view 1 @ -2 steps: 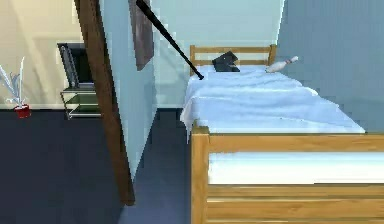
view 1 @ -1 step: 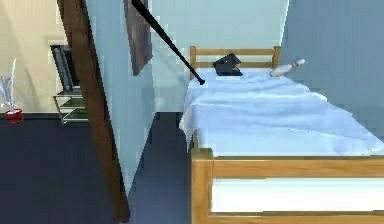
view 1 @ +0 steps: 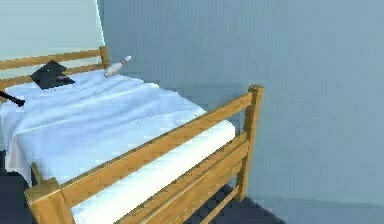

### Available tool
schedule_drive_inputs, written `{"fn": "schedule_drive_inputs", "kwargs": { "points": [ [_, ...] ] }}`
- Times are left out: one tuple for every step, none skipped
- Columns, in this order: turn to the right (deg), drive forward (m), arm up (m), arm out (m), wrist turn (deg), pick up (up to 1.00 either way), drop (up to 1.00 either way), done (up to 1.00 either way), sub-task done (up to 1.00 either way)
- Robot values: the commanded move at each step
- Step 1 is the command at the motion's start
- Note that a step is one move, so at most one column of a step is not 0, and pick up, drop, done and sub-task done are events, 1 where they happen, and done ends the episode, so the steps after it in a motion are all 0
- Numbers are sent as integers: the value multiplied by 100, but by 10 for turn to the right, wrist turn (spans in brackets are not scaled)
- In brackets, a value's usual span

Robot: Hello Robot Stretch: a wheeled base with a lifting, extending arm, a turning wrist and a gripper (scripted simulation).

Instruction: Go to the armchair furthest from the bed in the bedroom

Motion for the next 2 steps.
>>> {"fn": "schedule_drive_inputs", "kwargs": {
  "points": [
    [450, 0, 0, 0, 0, 0, 0, 0, 0],
    [450, 0, 0, 0, 0, 0, 0, 0, 0]
  ]
}}
